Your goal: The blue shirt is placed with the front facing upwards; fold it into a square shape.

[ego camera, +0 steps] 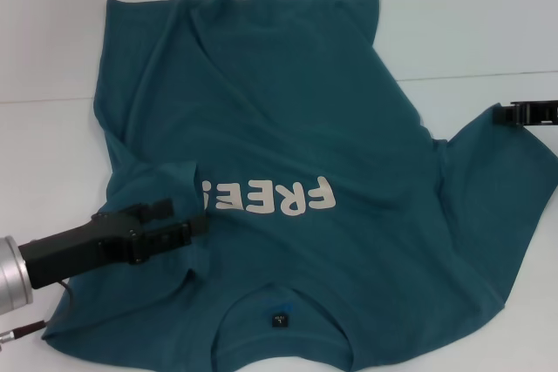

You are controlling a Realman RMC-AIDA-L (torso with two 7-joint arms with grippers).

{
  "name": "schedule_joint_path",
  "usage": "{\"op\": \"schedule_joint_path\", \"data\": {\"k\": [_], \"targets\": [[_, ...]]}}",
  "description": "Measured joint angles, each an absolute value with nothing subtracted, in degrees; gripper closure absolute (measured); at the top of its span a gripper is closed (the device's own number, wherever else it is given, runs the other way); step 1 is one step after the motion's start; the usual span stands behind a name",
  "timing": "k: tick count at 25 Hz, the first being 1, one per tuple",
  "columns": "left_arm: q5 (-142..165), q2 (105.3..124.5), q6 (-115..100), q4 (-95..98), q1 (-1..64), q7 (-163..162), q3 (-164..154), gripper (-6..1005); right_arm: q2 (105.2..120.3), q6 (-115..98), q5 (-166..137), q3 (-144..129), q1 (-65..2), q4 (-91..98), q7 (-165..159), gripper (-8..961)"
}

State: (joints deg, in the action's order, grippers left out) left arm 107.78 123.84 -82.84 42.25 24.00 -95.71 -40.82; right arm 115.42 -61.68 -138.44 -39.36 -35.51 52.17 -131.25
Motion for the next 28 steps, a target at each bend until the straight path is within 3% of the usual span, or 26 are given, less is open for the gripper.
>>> {"op": "schedule_joint_path", "data": {"k": [14,23,28], "targets": [[107.7,123.76,-82.8,41.5,24.1,-95.7,-40.8,111,116.49,-66.8,-138.2,-41.0,-39.2,53.3,-130.6,916],[107.7,123.69,-82.7,41.5,24.1,-95.8,-39.8,111,118.39,-67.0,-138.2,-45.3,-42.0,53.2,-130.5,914],[107.7,123.57,-82.6,41.4,24.4,-95.8,-39.4,111,119.39,-66.7,-138.3,-50.0,-43.5,53.0,-130.6,755]]}}
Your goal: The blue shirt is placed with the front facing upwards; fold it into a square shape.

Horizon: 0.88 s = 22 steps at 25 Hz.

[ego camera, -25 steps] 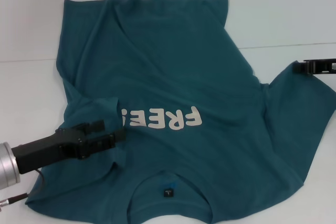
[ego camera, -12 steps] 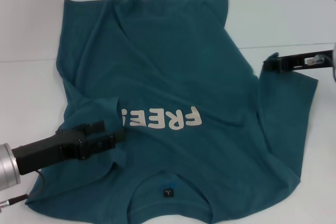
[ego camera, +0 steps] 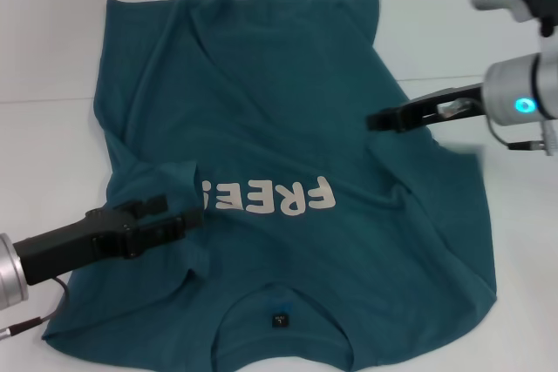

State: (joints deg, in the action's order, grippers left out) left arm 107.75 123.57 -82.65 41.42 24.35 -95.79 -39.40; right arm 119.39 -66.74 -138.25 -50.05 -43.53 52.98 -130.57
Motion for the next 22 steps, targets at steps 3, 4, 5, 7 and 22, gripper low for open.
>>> {"op": "schedule_joint_path", "data": {"k": [3,4,5,7,22], "targets": [[107.7,123.51,-82.4,41.4,24.5,-95.8,-39.4,111,119.5,-66.3,-138.3,-52.6,-44.3,53.0,-130.8,678],[107.7,123.49,-82.3,41.4,24.5,-95.8,-39.4,111,119.53,-65.8,-138.3,-53.0,-44.4,53.0,-130.9,656],[107.7,123.48,-82.2,41.4,24.5,-95.8,-39.4,111,119.56,-65.2,-138.2,-53.1,-44.5,52.9,-131.2,633],[107.7,123.48,-82.1,41.4,24.6,-95.8,-39.4,111,119.55,-63.1,-138.2,-53.1,-44.2,52.9,-132.0,588],[107.8,123.4,-82.0,41.4,25.0,-95.8,-39.6,110,116.89,-52.4,-138.9,-50.7,-38.4,47.5,-136.3,379]]}}
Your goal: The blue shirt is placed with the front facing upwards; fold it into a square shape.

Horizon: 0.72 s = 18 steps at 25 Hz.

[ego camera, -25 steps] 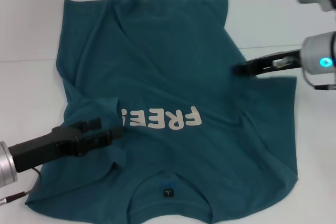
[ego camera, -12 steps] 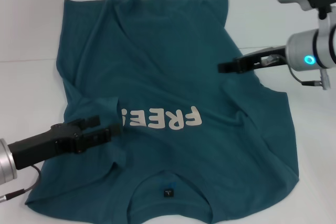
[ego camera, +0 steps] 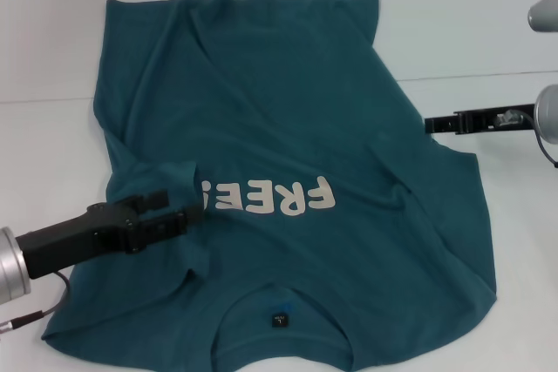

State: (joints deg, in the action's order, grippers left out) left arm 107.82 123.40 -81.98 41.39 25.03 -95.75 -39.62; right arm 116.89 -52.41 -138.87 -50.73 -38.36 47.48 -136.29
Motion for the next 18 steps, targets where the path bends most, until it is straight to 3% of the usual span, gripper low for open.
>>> {"op": "schedule_joint_path", "data": {"k": [3,18], "targets": [[108.0,123.42,-82.0,41.2,25.2,-95.7,-39.7,110,116.68,-50.8,-139.6,-50.7,-38.5,45.5,-136.3,260],[108.2,123.4,-82.1,40.5,25.4,-95.8,-39.8,110,117.46,-44.1,-141.4,-50.9,-39.0,39.3,-136.4,253]]}}
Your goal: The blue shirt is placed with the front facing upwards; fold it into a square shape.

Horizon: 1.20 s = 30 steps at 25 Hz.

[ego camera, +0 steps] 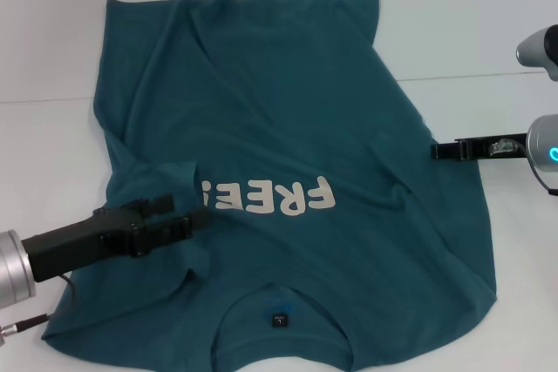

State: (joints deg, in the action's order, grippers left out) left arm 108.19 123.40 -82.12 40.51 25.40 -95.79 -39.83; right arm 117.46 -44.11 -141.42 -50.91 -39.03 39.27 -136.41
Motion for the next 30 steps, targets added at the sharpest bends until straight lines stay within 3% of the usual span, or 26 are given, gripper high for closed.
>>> {"op": "schedule_joint_path", "data": {"k": [30], "targets": [[108.2,123.4,-82.2,40.0,25.4,-95.5,-39.8,110,117.23,-47.1,-141.4,-50.4,-36.3,39.9,-136.8,259]]}}
